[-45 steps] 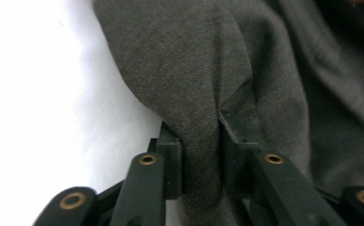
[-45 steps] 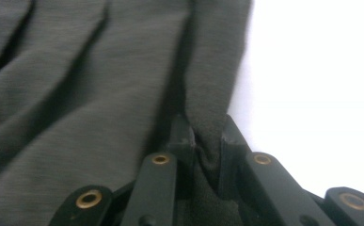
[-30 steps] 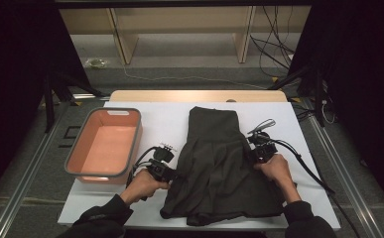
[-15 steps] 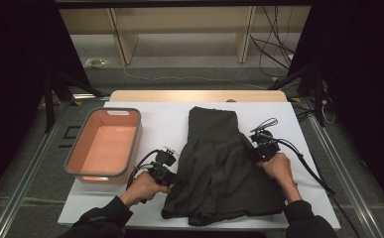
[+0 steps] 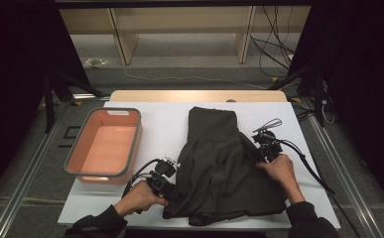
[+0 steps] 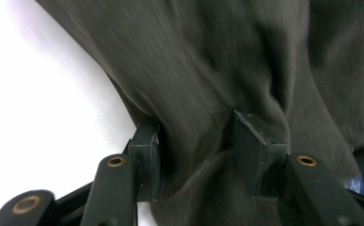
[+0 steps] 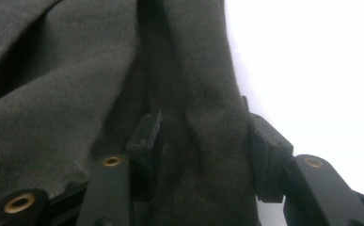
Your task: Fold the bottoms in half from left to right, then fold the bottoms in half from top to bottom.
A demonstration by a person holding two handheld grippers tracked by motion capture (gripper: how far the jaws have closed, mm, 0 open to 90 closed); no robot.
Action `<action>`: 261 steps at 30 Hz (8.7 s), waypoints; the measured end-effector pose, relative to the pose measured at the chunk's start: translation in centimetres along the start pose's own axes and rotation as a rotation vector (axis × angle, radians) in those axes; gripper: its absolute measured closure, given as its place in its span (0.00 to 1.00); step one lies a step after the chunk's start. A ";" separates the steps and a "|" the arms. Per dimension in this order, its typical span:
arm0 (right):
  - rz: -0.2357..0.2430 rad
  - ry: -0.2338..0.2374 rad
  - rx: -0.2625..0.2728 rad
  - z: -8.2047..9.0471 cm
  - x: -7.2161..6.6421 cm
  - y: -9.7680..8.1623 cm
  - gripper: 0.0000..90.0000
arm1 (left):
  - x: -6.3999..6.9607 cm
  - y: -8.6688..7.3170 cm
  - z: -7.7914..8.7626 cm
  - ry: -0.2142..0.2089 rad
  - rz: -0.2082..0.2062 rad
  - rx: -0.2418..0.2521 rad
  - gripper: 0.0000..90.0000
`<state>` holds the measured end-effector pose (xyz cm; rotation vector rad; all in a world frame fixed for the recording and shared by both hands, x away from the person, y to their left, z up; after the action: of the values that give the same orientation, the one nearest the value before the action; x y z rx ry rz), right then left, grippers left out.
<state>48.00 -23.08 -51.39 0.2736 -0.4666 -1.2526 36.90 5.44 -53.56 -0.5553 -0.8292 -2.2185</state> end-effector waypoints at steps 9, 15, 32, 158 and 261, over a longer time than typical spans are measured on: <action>0.013 0.006 -0.003 0.2 -0.3 -0.4 0.57 | 1.8 -1.4 -0.9 -0.072 -0.002 -0.036 0.65; -0.003 0.029 -0.009 0.3 0.0 -1.0 0.57 | 2.4 -2.0 -0.7 -0.088 -0.010 -0.055 0.64; -0.082 0.072 0.047 1.7 1.8 -1.6 0.66 | 0.7 1.5 4.6 0.026 -0.002 0.199 0.35; -0.031 0.119 0.062 -2.8 -1.2 8.8 0.30 | -8.7 15.9 2.1 0.068 0.142 0.385 0.71; -0.014 0.114 0.371 2.6 -1.2 9.9 0.88 | -4.3 17.3 6.6 0.106 -0.202 0.513 0.92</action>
<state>54.79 -18.84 -44.90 0.6596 -0.5980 -1.1519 53.32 2.41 -44.54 -0.1086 -1.3860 -2.0684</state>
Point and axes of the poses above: each handheld gripper's, and its own axes: z roughly backward along the jaws, y roughly out of its top, x roughly to its right, the point moved 7 cm from there along -z, roughly forward along the jaws, and after that the axes turned 15 degrees about -y, right-handed, at the moved point
